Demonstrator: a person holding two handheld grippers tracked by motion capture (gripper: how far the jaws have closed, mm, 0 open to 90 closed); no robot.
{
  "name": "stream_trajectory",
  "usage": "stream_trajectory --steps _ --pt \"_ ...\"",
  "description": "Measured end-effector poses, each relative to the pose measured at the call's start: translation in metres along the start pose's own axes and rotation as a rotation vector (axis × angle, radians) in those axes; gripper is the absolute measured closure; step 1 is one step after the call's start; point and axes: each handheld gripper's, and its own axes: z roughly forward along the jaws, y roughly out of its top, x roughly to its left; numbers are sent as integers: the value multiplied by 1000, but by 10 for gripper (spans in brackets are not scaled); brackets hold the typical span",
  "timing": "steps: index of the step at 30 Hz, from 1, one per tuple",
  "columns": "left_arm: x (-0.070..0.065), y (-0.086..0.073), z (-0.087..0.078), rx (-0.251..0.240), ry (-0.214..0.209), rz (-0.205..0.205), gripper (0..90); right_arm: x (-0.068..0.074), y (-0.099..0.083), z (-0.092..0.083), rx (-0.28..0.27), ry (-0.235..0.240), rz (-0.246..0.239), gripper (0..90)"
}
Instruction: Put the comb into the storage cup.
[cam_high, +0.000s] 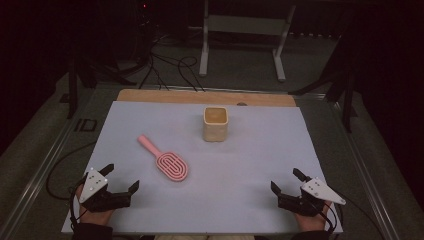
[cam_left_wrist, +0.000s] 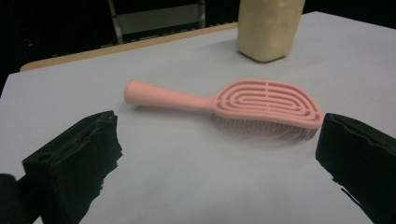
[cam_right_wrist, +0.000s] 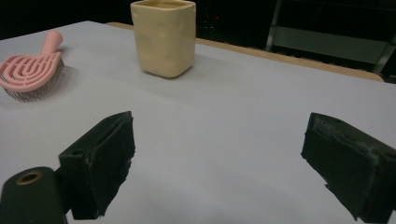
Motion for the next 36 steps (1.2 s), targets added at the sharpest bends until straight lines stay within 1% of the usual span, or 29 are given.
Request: stream_trajectory --steps 1,2,3,6,8,9,10,11,12,14,16,18,19,20,25,28,30,31,32,35,36 --pt "1 -1 1 -1 6 -11 0 -2 -1 0 6 -2 3 94" --pt "1 -1 1 -1 6 -11 0 -2 -1 0 4 -5 4 94" --pt "3 -1 2 -2 8 -22 0 -3 -1 -1 -2 -5 7 94" --pt "6 -2 2 -2 13 -32 0 -3 -1 -3 -4 -7 18 94" --pt "6 -1 2 -4 12 -37 0 -3 -1 -3 -4 -13 13 94" --pt "8 0 0 -20 13 -49 0 -3 -1 -3 -5 -16 10 94" --pt "8 0 0 -20 13 -49 0 -3 -1 -3 -5 -18 7 94" --pt "10 2 -2 -39 20 -67 0 -3 -2 -2 -5 -23 5 94" --pt "11 3 -3 -44 27 -72 0 -3 -2 -1 -5 -26 7 94" --pt "12 3 -2 -35 40 -79 0 -3 -3 1 2 -28 15 94" --pt "12 4 -1 -24 51 -85 0 -3 -3 2 7 -31 5 94" --pt "12 4 0 -24 52 -86 0 -3 -3 2 8 -36 0 94" --pt "11 6 1 -22 49 -84 0 -3 -3 2 4 -34 1 94" --pt "11 9 2 -18 43 -70 0 -4 -4 2 2 -32 5 94" --pt "9 24 7 -21 33 -30 0 -5 -3 2 -1 -38 14 94" --pt "11 34 10 0 37 -11 1 -5 -3 2 -2 -39 17 94" --pt "12 39 12 5 35 -5 1 -5 -3 3 1 -36 13 94" --pt "12 39 12 5 35 -5 1 -4 -3 3 1 -38 10 94" --pt "15 44 15 4 35 -4 1 -4 -3 3 1 -35 10 94" --pt "16 49 17 0 34 -5 1 -4 -3 3 1 -33 14 94" --pt "17 52 21 3 33 1 1 -3 -4 4 3 -29 16 94"
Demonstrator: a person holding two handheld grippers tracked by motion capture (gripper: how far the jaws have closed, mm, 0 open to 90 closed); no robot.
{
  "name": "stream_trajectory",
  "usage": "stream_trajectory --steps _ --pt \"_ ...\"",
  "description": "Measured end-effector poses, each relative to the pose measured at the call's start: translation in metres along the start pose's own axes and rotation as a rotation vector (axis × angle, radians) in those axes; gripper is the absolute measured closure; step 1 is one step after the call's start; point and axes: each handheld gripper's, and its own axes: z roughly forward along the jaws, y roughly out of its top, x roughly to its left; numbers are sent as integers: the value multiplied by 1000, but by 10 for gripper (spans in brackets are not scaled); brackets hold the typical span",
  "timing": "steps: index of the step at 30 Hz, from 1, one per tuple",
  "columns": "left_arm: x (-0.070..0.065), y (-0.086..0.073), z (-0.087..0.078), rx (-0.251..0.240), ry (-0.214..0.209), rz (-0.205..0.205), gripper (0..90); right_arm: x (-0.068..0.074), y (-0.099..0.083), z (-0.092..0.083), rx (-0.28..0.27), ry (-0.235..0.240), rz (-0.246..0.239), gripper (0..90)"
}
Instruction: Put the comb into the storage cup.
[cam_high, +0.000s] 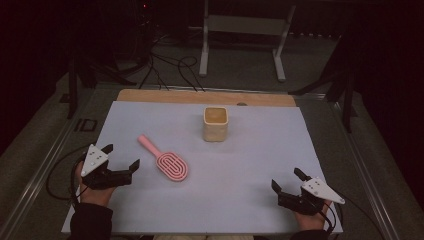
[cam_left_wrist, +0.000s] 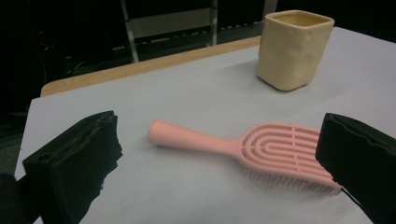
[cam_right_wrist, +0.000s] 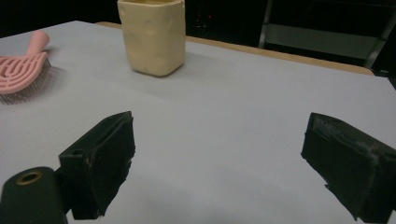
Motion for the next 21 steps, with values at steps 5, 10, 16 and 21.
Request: stream_trajectory --steps 5,10,16,21 --pt "1 7 9 12 2 22 1 1 0 1 2 2 -4 94" --pt "1 18 18 1 -1 38 1 1 0 1 -1 3 0 94" --pt "4 26 26 -19 2 37 1 1 0 1 -2 4 0 94" --pt "10 33 38 -15 0 25 1 2 0 1 0 5 -8 94"
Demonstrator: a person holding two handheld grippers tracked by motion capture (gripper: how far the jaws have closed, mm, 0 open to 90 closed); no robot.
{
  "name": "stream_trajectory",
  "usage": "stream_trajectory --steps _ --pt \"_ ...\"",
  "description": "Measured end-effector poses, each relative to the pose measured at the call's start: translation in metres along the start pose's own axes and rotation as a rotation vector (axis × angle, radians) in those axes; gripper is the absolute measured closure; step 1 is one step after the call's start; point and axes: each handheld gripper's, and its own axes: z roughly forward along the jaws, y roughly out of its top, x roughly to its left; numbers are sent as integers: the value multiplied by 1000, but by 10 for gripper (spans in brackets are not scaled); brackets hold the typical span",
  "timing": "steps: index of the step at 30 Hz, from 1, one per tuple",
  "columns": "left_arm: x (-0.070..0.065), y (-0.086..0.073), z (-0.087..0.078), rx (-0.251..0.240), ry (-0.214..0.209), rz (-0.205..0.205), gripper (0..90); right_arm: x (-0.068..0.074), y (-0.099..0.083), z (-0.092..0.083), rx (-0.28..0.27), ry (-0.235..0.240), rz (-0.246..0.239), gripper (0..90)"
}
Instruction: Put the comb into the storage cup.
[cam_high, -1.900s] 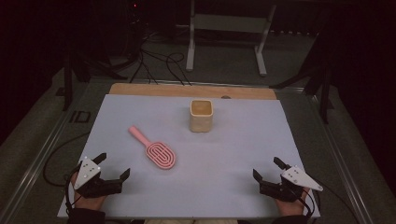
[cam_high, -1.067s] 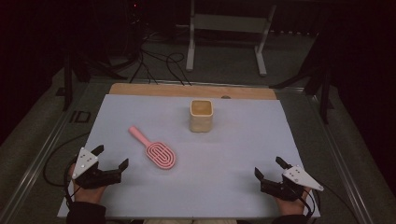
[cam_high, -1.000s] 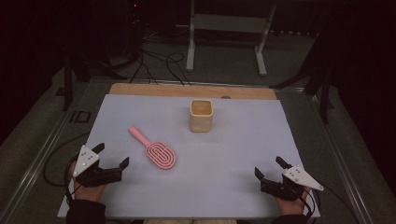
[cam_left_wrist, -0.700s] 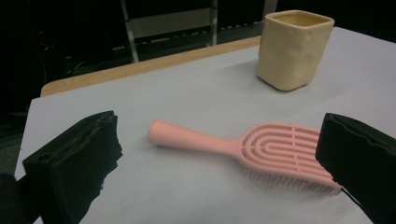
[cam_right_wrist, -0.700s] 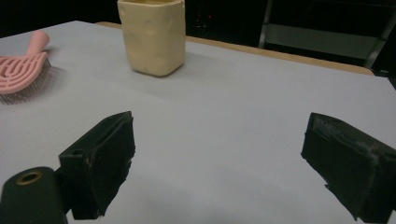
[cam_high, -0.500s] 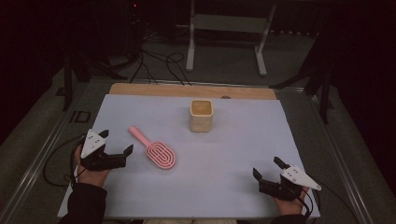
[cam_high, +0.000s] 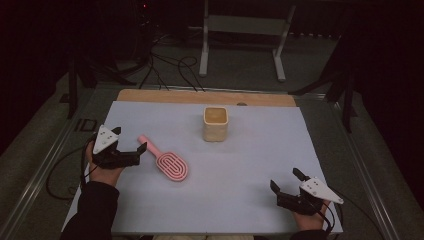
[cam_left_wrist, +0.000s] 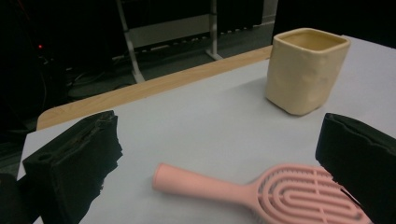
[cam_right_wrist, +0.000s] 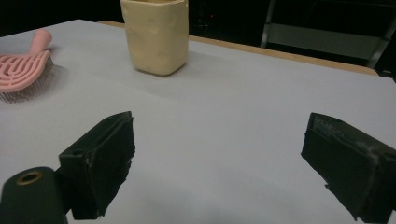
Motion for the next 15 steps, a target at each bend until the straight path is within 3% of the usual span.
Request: stream_trajectory --steps 6,15 --pt "4 6 9 10 16 -2 1 -1 0 1 3 1 5 94" --pt "13 7 25 21 22 -42 4 0 0 1 3 1 1 94"
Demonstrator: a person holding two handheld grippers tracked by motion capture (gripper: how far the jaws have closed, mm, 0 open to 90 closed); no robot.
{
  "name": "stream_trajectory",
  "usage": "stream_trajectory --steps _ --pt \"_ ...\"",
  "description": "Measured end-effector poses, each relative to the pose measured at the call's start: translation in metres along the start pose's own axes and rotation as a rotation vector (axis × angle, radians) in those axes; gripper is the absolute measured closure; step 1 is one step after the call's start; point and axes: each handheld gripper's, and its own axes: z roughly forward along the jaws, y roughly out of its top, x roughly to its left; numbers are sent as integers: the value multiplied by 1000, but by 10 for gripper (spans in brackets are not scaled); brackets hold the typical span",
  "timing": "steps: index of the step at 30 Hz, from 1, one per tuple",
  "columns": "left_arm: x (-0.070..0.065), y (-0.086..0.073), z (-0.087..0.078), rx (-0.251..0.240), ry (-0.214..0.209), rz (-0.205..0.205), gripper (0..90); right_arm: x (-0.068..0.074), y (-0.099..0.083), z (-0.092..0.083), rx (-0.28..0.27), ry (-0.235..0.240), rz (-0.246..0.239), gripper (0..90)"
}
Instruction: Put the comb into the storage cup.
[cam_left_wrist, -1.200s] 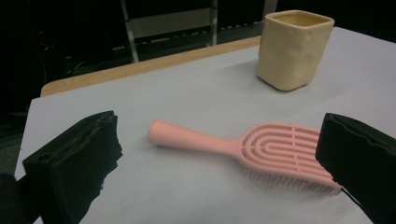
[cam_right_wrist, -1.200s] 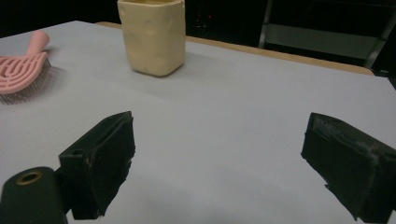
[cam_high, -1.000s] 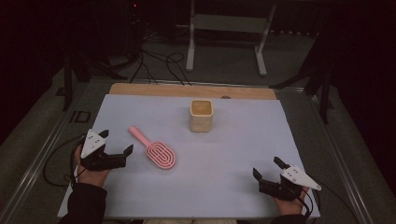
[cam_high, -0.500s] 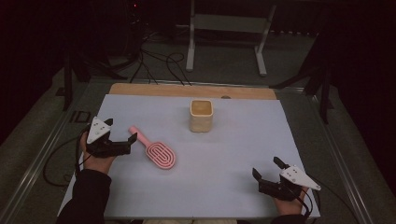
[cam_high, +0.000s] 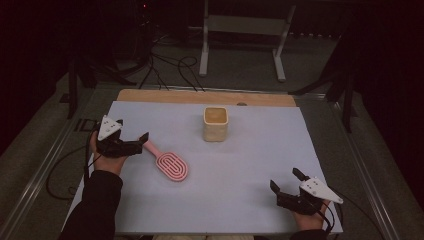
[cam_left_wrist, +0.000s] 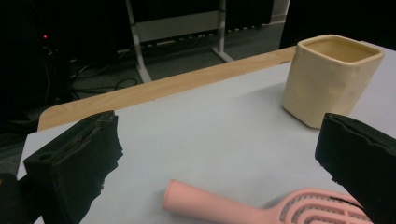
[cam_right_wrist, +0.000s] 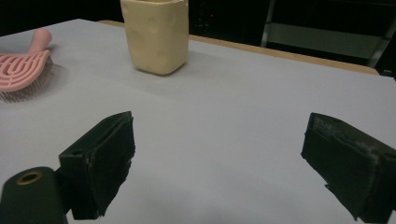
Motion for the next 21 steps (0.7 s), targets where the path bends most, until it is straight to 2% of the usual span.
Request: stream_trajectory --steps 9,21 --pt "2 2 12 7 -29 -26 6 0 0 0 -3 -4 0 94" --pt "2 1 30 81 -18 -14 32 1 0 0 -5 -7 -3 94"
